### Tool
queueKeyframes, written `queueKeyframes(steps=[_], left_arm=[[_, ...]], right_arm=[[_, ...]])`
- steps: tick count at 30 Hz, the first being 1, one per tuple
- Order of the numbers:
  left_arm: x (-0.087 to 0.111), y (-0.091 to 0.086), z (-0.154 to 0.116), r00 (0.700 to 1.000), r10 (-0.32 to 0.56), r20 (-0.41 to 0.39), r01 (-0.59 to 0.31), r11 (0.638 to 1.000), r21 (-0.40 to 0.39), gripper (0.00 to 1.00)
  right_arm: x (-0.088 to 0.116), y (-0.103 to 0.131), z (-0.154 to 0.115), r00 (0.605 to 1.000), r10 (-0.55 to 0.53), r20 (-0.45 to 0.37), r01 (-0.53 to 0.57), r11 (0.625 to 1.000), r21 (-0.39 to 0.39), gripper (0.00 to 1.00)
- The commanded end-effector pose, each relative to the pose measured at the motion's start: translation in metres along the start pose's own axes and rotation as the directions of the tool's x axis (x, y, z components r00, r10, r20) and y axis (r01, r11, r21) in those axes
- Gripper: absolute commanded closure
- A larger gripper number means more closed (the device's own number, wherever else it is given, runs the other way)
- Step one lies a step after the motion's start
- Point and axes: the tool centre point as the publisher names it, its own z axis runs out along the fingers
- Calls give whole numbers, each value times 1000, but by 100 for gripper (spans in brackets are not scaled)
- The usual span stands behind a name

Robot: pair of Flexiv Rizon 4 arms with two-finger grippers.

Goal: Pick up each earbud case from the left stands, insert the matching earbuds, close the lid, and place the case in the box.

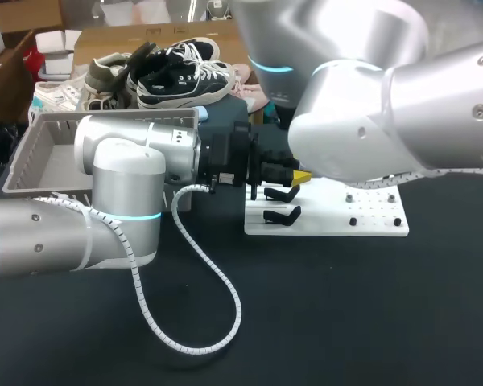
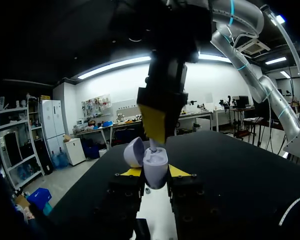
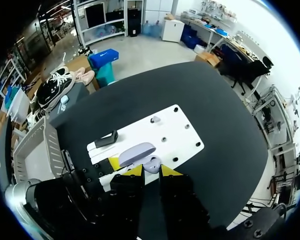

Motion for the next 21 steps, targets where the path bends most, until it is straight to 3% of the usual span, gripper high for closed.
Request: queueKeyframes(steps=[1, 16, 18, 19, 21], left_arm=[[1, 1, 0, 1000, 1, 2, -1, 1000, 2, 100], [1, 1, 0, 1000, 1, 2, -1, 1000, 2, 100], [1, 1, 0, 1000, 1, 2, -1, 1000, 2, 100], [1, 1, 0, 1000, 1, 2, -1, 1000, 2, 100], [1, 1, 0, 1000, 1, 2, -1, 1000, 2, 100]], right_arm=[[1, 2, 3, 1000, 1, -3, -1, 1000, 4, 100], [1, 1, 8, 1000, 4, -30, -4, 1000, -10, 99], [2, 1, 9, 999, -1, -41, 0, 1000, -21, 79], [2, 0, 10, 999, -3, -43, 2, 1000, -23, 60], [2, 0, 10, 999, -4, -44, 3, 1000, -26, 53]])
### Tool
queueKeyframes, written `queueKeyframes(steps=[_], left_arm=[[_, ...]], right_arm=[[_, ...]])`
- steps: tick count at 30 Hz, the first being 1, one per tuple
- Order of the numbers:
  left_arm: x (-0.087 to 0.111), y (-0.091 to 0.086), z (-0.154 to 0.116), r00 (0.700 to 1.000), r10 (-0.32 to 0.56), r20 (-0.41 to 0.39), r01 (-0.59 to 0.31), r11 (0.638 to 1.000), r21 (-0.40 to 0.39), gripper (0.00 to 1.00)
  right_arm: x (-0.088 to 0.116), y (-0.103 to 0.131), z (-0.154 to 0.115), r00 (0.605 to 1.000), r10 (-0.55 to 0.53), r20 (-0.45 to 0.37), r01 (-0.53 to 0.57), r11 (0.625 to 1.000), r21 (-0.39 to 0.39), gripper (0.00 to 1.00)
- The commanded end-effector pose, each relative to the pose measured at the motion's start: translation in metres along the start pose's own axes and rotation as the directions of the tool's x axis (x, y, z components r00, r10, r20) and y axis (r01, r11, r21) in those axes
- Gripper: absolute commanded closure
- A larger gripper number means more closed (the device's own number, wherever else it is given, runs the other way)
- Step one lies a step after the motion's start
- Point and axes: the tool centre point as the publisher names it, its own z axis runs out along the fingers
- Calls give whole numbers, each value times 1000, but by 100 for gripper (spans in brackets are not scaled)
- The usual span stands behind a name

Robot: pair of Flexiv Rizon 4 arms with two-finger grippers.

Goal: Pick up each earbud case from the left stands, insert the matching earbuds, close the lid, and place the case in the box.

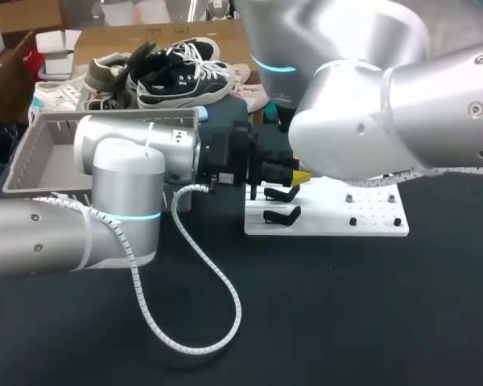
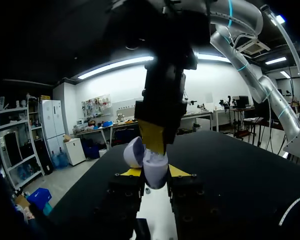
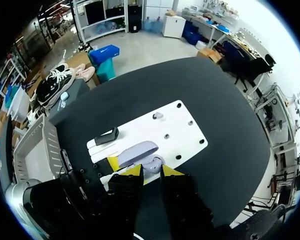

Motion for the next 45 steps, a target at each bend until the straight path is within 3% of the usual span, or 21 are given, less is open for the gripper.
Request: queueKeyframes(steps=[1, 6, 13, 18, 25, 26, 27, 31, 35, 40, 45], left_arm=[[1, 1, 1, 1000, 1, 2, -1, 1000, 2, 100], [1, 1, 1, 1000, 1, 2, -1, 1000, 2, 100], [1, 1, 1, 1000, 1, 2, -1, 1000, 2, 100], [1, 1, 1, 1000, 1, 2, -1, 1000, 2, 100], [1, 1, 1, 1000, 1, 2, -1, 1000, 2, 100], [1, 1, 1, 1000, 1, 2, -1, 1000, 2, 100], [1, 1, 1, 1000, 1, 2, -1, 1000, 2, 100], [1, 1, 1, 1000, 1, 2, -1, 1000, 2, 100], [1, 1, 1, 1000, 1, 2, -1, 1000, 2, 100], [1, 1, 1, 1000, 1, 2, -1, 1000, 2, 100], [1, 1, 1, 1000, 1, 2, -1, 1000, 2, 100]], right_arm=[[0, -5, 0, 1000, -3, -1, 3, 1000, -12, 54], [6, -13, -12, 999, -24, 26, 25, 998, -61, 53], [-1, -42, -32, 988, -69, 135, 97, 973, -208, 44], [-9, -58, -33, 973, -112, 203, 173, 934, -313, 50], [-26, -78, -12, 970, -122, 211, 203, 883, -422, 46], [-28, -80, -10, 964, -149, 223, 235, 867, -439, 51], [-30, -81, -6, 965, -133, 225, 221, 875, -431, 47], [-39, -82, 11, 960, -162, 229, 253, 849, -463, 50], [-46, -80, 31, 961, -177, 213, 260, 839, -477, 42], [-53, -72, 58, 967, -199, 160, 253, 814, -522, 45], [-55, -57, 82, 971, -216, 99, 236, 820, -522, 50]])
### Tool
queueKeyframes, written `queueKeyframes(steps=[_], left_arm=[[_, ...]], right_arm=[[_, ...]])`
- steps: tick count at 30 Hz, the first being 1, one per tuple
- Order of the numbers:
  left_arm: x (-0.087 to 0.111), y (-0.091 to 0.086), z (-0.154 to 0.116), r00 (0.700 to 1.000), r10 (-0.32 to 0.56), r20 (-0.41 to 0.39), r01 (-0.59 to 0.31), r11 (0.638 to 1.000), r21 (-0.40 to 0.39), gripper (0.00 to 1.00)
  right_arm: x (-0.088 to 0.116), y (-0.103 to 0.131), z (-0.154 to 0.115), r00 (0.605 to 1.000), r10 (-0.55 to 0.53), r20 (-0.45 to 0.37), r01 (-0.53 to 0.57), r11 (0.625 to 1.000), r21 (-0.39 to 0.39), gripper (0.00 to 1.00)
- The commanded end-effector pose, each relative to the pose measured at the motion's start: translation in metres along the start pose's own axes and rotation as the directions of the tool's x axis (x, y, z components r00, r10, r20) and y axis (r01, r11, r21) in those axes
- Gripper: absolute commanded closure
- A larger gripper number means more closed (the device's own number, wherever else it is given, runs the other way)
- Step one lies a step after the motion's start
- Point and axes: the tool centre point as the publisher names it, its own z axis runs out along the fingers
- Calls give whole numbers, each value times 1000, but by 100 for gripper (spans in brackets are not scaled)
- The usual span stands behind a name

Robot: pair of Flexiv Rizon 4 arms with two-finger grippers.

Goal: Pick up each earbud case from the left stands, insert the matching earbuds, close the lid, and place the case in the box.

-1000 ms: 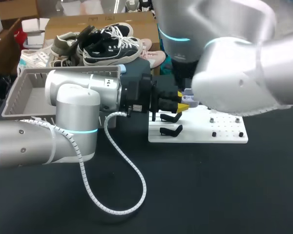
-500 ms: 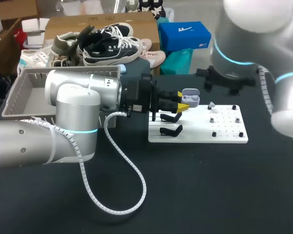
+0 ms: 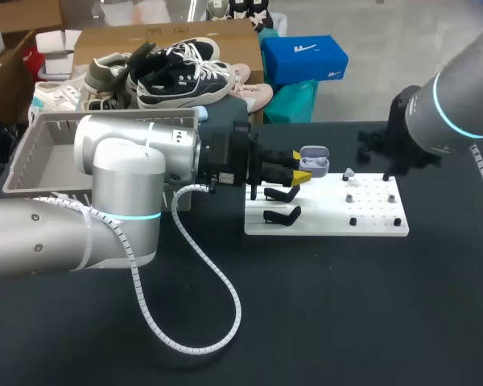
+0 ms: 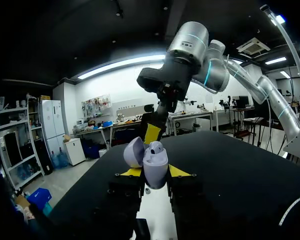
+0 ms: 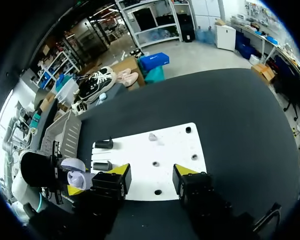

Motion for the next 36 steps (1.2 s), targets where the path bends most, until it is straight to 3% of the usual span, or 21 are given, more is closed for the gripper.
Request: queueKeyframes(steps=[1, 13, 36], left_arm=[[1, 1, 0, 1000, 1, 2, -1, 1000, 1, 100], [1, 1, 0, 1000, 1, 2, -1, 1000, 1, 100], [1, 1, 0, 1000, 1, 2, -1, 1000, 1, 100]], right_arm=[[-9, 2, 35, 998, 3, -60, -6, 999, -51, 51], [-4, 9, 63, 993, -2, -121, -2, 999, -34, 51], [-13, 3, 87, 991, 16, -134, -16, 1000, 0, 51]])
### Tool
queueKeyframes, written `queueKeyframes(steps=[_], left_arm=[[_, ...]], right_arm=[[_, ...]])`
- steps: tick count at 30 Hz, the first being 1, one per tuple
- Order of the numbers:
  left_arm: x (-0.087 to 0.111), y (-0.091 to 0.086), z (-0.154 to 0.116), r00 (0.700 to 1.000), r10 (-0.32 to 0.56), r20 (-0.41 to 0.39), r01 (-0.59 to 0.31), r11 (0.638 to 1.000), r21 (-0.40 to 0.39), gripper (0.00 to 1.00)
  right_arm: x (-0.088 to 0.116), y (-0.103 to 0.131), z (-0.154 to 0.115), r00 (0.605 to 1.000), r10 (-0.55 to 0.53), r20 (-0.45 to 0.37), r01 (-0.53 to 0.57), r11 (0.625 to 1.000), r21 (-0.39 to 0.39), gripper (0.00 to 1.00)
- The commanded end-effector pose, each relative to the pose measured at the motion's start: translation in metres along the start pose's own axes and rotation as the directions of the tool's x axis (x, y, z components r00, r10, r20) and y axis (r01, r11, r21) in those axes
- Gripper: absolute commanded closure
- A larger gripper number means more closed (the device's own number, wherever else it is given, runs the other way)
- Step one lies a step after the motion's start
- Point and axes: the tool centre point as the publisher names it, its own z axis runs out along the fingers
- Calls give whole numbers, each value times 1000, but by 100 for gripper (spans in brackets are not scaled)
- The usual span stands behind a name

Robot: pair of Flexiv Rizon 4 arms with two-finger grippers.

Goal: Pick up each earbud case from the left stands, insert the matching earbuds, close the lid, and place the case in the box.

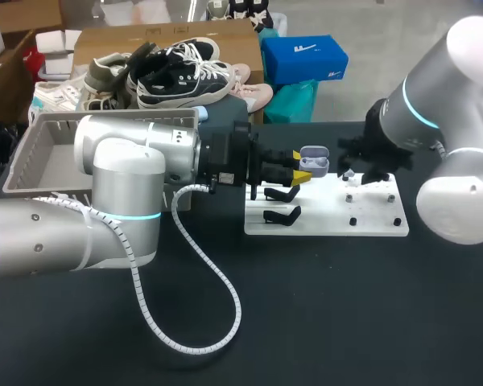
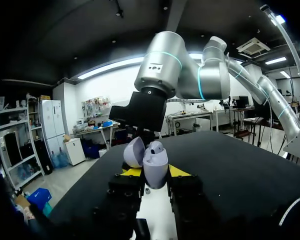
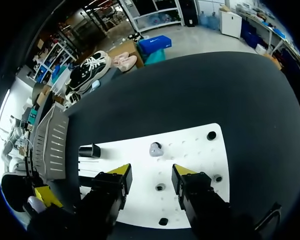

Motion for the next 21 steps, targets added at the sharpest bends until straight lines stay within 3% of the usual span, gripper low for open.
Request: queueKeyframes(steps=[1, 21], left_arm=[[1, 1, 0, 1000, 1, 2, -1, 1000, 1, 100], [1, 1, 0, 1000, 1, 2, -1, 1000, 1, 100]], right_arm=[[-4, 0, 6, 1000, 4, -5, -4, 1000, 0, 51], [-9, -1, 17, 1000, 12, -17, -12, 1000, 3, 53]])
